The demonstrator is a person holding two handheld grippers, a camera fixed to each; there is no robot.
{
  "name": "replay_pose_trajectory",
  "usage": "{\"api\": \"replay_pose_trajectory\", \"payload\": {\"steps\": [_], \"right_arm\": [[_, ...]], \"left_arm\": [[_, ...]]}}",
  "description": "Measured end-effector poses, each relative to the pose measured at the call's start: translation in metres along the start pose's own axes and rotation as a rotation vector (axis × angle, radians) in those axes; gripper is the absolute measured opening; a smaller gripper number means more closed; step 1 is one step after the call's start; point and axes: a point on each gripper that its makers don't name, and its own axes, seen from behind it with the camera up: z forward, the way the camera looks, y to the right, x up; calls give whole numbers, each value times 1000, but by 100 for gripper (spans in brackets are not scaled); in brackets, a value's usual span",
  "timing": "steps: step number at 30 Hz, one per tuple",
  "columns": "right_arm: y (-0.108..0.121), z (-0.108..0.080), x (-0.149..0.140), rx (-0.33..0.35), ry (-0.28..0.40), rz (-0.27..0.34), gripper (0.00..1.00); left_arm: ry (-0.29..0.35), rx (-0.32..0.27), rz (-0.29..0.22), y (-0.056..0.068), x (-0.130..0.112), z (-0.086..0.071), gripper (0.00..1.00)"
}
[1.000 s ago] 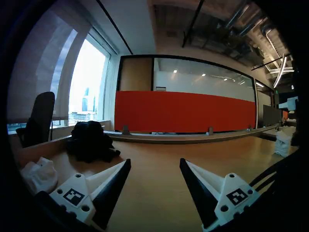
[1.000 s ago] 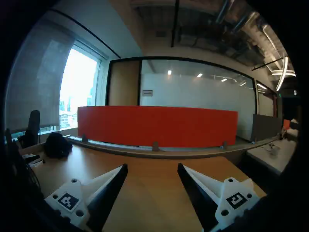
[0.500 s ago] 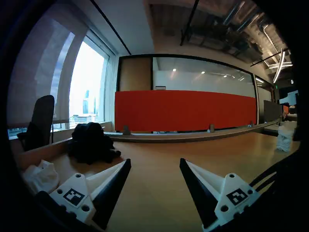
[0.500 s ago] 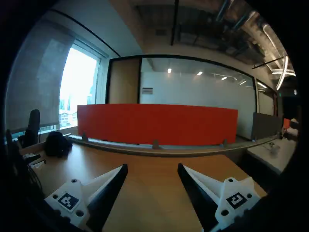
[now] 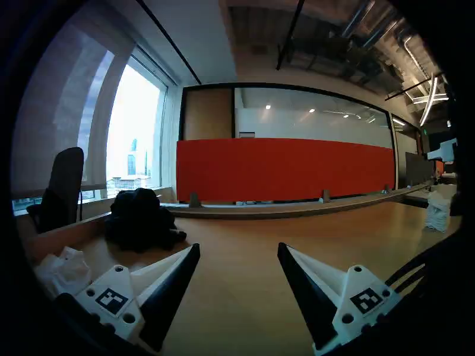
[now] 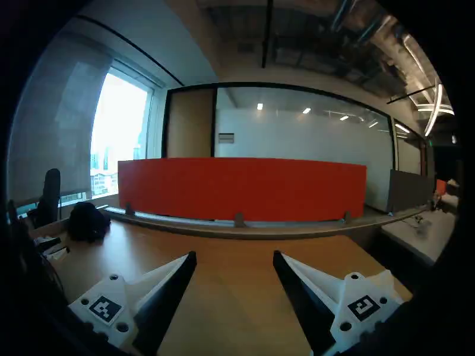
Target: Fold towel
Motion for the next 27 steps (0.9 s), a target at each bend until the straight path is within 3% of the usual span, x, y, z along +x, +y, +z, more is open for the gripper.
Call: {"api": "replay_pose_trajectory", "payload": {"steps": [15,27], "right_arm": [[28,-5,16,-42,60,-11,100],[46,-9,-18,-85,92,21,100]], "left_arm": [[0,0,0,0,0,0,97],[0,0,0,1,0,1,97]]}}
